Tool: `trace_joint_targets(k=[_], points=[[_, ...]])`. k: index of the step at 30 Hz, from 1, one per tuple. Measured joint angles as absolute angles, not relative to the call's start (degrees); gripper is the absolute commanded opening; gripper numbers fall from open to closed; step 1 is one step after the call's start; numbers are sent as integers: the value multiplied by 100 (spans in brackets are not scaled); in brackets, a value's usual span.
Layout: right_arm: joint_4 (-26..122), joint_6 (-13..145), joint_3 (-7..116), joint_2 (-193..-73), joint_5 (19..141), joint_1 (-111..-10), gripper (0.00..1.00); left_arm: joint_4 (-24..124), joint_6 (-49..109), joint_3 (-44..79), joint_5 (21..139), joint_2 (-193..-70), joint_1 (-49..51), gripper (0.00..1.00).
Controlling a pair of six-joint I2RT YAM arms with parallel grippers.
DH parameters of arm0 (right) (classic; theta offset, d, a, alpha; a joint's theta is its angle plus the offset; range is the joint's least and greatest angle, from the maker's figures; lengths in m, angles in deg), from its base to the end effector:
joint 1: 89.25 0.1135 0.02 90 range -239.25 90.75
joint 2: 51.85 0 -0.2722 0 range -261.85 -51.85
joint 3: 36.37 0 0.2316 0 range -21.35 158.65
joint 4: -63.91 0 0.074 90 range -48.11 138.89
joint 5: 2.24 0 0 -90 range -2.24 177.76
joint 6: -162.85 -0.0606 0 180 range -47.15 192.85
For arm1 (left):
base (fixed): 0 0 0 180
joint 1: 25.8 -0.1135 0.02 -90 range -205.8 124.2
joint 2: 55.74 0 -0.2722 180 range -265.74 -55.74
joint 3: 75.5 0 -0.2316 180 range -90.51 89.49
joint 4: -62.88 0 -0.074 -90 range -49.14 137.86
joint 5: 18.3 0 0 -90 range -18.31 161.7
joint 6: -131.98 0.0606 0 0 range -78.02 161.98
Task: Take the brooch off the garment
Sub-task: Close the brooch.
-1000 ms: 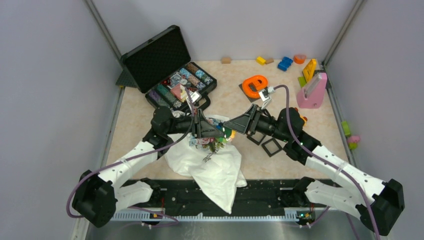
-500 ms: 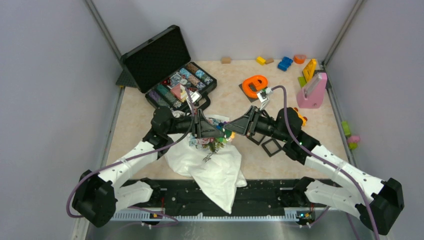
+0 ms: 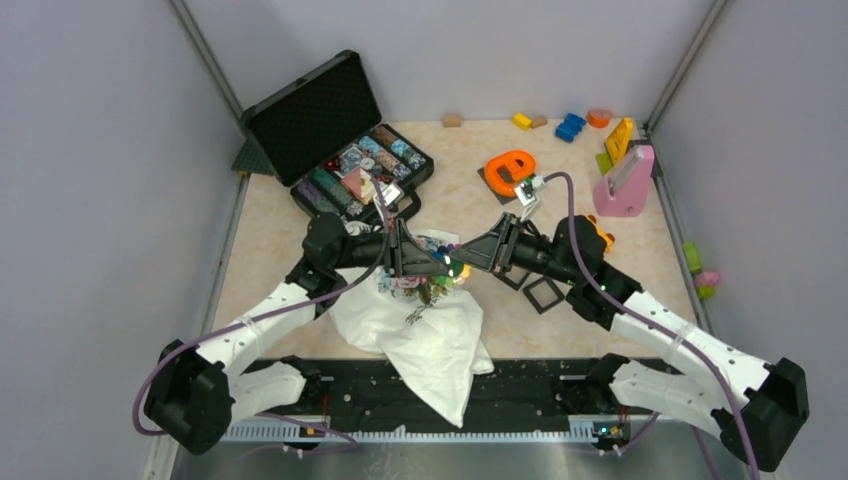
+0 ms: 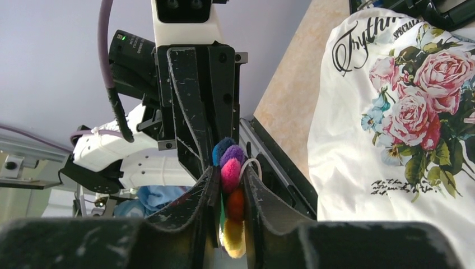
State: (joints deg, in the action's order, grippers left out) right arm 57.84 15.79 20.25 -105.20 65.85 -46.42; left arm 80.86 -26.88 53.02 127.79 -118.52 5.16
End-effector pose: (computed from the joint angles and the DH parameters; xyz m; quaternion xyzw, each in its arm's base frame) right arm 0.1451 0.1653 0.3387 -0.0420 0.7217 0.6068 0.3304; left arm 0.1711 -0.1613 0.3227 0.1417 0.6689 -0.7057 0.1855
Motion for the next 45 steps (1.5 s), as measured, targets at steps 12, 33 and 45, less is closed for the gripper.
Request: trace_joint_targets(k=[12, 33, 45], points=[[5740, 1579, 2025, -10450, 6635, -4642, 50, 8081, -2683, 5302, 12753, -11850, 527, 0], [5819, 1581, 1931, -10609, 6620, -4599, 23, 7421, -2277, 5284, 12622, -11749, 527, 0], [5784, 1627, 1841, -10443, 6725, -4596, 38, 7432, -2277, 5282, 12620, -11712, 538, 0]])
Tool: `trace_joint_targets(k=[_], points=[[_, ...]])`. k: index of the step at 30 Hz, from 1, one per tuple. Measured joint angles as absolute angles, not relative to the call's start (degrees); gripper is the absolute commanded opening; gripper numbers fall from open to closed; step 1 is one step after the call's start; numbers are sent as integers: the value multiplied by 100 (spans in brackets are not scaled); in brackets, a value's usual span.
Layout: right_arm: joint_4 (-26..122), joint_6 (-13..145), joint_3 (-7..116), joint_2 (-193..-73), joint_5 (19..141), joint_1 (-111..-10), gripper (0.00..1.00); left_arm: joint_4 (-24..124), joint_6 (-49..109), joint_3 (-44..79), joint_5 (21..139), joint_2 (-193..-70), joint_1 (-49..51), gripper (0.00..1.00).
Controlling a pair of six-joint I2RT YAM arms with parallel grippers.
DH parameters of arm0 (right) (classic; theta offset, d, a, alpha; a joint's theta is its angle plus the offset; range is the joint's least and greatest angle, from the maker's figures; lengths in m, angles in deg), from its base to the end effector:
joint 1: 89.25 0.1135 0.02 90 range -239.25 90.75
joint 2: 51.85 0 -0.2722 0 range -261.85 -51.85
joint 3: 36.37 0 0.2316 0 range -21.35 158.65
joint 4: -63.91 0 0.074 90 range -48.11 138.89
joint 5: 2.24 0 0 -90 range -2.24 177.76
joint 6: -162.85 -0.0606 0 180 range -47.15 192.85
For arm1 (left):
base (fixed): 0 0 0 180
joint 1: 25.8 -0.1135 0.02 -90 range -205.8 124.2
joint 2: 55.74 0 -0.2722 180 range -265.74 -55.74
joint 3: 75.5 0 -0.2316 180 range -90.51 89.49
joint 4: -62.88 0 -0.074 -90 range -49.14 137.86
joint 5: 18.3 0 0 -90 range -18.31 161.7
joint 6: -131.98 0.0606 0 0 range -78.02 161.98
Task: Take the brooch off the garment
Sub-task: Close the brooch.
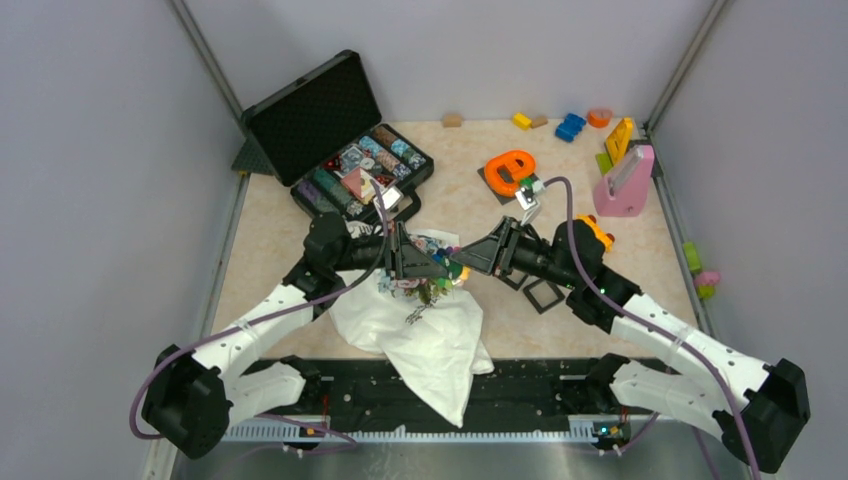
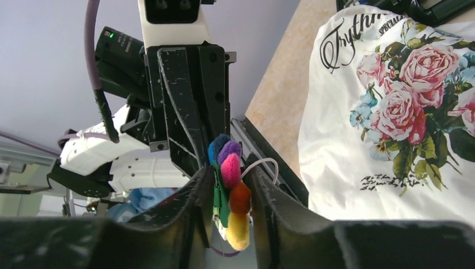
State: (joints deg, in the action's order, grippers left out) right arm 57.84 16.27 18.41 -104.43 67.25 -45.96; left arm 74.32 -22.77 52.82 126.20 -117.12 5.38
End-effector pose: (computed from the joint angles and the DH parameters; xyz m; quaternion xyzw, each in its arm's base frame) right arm 0.1430 0.1639 0.3297 -0.0376 0.7281 0.5979 0.3329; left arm 0.1687 -0.1598 0.3167 0.1359 0.6875 -0.6874 0.1905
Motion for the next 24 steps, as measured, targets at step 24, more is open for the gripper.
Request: trace_joint_targets(k=[24], points=[[5135, 2950, 766, -9608, 8641, -4592, 64, -1608, 1948, 758, 6465, -14532, 929, 0]])
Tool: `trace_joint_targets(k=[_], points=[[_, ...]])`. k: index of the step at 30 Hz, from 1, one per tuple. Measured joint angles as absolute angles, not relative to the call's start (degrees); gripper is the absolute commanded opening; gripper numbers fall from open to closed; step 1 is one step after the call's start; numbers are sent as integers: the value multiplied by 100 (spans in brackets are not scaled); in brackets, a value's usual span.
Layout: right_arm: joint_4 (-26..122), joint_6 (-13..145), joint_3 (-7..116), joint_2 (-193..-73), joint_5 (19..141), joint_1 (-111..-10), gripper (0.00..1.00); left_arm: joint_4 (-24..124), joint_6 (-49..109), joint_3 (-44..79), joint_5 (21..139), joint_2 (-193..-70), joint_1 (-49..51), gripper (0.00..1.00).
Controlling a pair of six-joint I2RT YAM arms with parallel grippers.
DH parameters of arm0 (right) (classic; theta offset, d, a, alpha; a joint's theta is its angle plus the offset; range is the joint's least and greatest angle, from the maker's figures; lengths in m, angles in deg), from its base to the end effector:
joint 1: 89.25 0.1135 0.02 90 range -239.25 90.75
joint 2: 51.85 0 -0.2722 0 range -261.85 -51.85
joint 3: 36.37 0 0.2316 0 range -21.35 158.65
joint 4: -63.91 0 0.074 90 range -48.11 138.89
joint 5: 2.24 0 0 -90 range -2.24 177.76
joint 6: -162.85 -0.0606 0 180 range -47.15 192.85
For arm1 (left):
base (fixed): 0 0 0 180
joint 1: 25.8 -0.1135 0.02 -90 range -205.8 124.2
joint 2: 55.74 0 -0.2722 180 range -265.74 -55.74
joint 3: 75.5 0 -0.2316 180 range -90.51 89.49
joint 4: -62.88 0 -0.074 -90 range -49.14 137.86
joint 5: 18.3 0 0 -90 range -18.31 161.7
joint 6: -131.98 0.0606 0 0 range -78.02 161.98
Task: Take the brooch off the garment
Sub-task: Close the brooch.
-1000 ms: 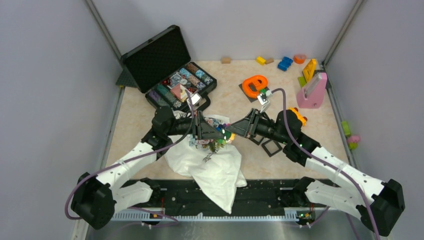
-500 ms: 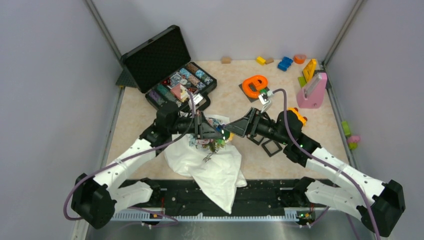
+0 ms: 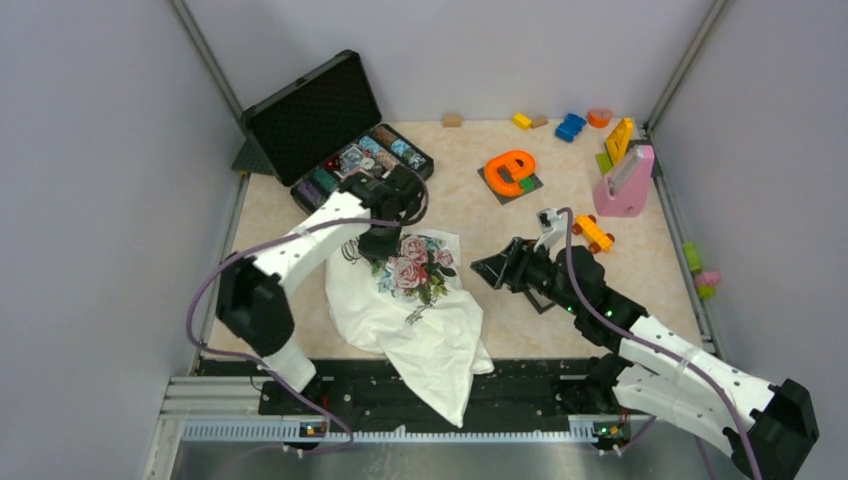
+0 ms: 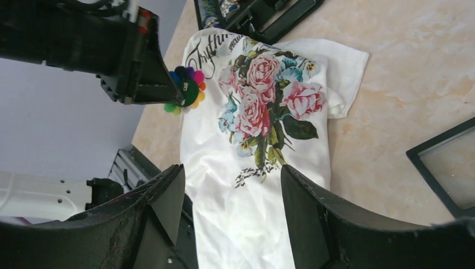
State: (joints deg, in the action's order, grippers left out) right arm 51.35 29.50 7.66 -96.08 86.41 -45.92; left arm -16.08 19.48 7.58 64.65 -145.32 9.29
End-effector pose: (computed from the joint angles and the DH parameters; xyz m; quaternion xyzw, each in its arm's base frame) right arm 0.1356 0.1299 0.2728 -0.0072 0.7812 0.4350 0.4476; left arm 0.2416 -0.1606 0.2880 0.0983 0.9804 -0.0236 0.1689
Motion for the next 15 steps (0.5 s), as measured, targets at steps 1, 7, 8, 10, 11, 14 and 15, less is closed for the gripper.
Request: trace_joint_targets(k=[1, 7, 8, 10, 11, 14, 15], points=[[5137, 2991, 753, -9619, 8659, -4592, 64, -1944, 1941, 605, 6097, -14835, 988, 0], [5364, 3140, 633, -9634, 8657, -4592, 63, -3409, 1832, -108, 4777, -15826, 1417, 0], [5408, 3157, 596, -9639, 8644, -4592, 63, -3466, 1867, -189, 4771, -15823, 1473, 0], [5504, 3210, 523, -9661, 8604, -4592, 63, -3455, 1996, -258, 4911, -15727, 1550, 0], [5544, 3249, 491, -9672, 8574, -4592, 62, -3431, 2077, -256, 5048, -15664, 1576, 0], [5751, 3409, 399, -9698, 8346, -4592, 58, -3254, 2339, -156, 5702, -15318, 1591, 0], [5856, 3446, 355, -9700, 8239, -4592, 58, -3118, 2438, -55, 6014, -15135, 1589, 0]])
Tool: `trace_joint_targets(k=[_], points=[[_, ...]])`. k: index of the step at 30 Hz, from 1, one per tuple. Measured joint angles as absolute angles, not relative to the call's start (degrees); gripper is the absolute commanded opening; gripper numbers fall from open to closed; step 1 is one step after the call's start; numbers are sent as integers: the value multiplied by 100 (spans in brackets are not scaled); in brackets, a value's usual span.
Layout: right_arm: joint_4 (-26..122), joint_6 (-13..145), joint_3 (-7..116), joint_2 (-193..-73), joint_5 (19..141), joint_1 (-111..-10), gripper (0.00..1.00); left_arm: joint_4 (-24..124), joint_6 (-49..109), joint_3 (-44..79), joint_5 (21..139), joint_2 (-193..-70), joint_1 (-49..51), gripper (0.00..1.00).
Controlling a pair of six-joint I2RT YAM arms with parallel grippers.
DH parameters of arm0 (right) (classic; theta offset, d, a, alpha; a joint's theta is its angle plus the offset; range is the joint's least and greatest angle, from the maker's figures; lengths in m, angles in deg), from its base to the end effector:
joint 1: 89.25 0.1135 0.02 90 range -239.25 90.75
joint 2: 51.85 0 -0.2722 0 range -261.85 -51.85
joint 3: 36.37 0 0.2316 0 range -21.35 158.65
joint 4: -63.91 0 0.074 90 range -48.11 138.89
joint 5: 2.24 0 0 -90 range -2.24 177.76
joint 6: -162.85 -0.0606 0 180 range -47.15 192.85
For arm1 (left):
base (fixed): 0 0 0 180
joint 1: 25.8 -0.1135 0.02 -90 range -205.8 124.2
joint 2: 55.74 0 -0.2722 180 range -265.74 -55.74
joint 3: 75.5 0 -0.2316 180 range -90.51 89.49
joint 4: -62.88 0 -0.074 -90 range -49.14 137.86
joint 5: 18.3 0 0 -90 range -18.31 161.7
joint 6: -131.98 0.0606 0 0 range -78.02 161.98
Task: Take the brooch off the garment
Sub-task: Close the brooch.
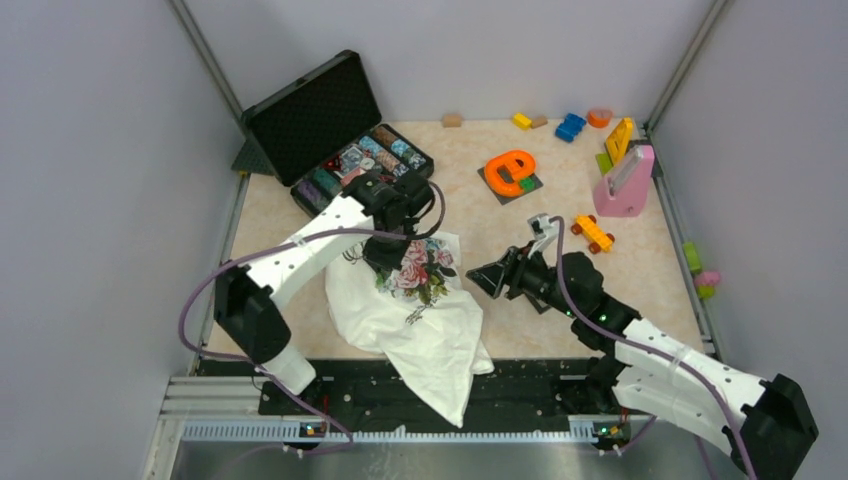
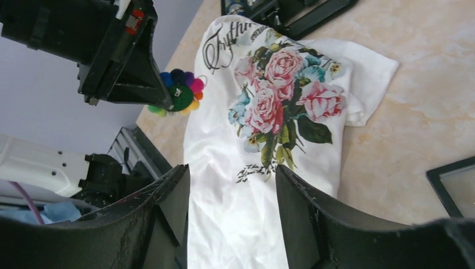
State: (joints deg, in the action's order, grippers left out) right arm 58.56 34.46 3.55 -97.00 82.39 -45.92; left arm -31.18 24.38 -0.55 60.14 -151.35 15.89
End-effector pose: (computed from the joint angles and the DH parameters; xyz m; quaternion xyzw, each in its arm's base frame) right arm 0.1348 0.1350 0.2607 -0.0630 0.7664 0.4448 0.4591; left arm 0.2228 -0.1822 0.2896 0.2028 0.9729 0.0643 0.0903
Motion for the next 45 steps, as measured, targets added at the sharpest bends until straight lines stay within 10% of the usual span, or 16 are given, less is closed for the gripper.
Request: trace_joint_targets(k=[21, 36, 45], points=[[8072, 1166, 40, -10598, 7269, -4516, 72, 313, 1793, 1984, 11122, -13380, 1097, 0], [7635, 1131, 246, -10509, 7347, -4500, 48, 1041, 1288, 2135, 11861, -13290, 1034, 0], [7489, 1131, 239, -10214, 7437, -4498, 52, 1035, 1288, 2137, 11857, -13270, 1034, 0]])
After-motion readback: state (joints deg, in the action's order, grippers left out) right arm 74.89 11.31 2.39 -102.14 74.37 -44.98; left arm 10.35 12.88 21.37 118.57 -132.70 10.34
